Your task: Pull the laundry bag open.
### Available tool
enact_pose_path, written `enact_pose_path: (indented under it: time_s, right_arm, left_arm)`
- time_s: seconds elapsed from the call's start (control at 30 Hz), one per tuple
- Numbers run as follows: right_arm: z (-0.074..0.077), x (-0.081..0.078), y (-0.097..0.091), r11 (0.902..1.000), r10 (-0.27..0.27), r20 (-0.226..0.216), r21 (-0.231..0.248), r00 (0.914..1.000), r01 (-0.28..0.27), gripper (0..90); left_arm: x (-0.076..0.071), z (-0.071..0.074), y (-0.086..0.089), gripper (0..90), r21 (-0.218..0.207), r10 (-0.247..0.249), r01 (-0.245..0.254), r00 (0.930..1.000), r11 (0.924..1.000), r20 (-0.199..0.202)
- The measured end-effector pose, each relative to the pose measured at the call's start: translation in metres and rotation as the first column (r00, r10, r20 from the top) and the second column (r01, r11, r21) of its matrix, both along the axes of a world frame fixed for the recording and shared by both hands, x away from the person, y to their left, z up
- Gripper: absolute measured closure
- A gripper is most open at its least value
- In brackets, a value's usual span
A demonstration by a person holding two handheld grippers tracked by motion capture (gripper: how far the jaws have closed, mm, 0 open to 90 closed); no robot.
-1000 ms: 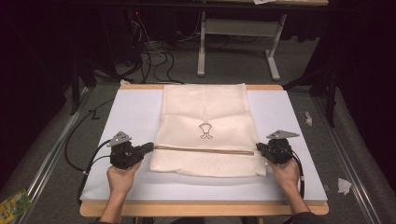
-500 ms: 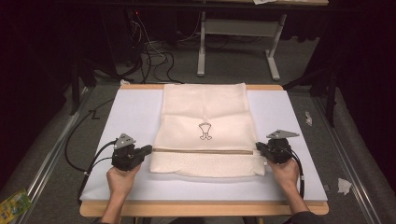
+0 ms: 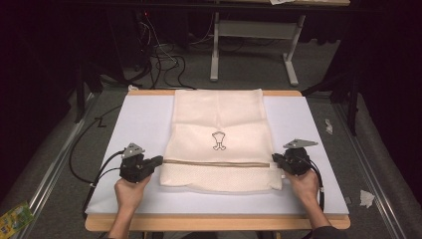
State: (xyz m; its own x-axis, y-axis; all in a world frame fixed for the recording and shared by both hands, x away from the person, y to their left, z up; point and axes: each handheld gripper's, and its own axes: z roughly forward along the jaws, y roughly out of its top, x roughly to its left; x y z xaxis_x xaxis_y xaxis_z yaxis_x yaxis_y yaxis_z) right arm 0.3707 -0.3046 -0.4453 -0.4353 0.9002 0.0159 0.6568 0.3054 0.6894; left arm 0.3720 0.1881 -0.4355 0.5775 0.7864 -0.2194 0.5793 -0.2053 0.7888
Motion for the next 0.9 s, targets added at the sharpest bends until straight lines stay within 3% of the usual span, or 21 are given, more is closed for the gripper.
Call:
enact_pose_path:
  time_s: [0.23, 0.4, 0.5, 0.9]
  right_arm:
    - [-0.001, 0.0, -0.003, 0.9997, 0.003, -0.003, 0.026, 1.0, -0.003, 79.8]
    - [0.001, -0.001, -0.001, 0.9993, -0.002, 0.006, 0.038, 1.0, 0.002, 68.9]
    - [0.004, -0.004, 0.001, 0.9994, 0.004, 0.033, 0.033, 0.9995, -0.005, 63.7]
    - [0.017, -0.016, -0.018, 0.9909, -0.038, 0.12, 0.133, 0.9921, 0.022, 59.2]
  left_arm:
    - [0.0, -0.005, -0.003, 86.2, 0.035, -0.011, 0.011, 0.9999, 0.9993, -0.002]
    - [-0.001, -0.004, -0.004, 82.5, 0.023, -0.012, 0.012, 0.9998, 0.9997, 0.013]
    - [-0.002, -0.002, -0.002, 78.3, 0.021, -0.01, 0.009, 0.9994, 0.9997, 0.034]
    - [-0.007, 0.011, 0.012, 58.8, 0.001, 0.058, -0.058, 0.9924, 0.9983, 0.109]
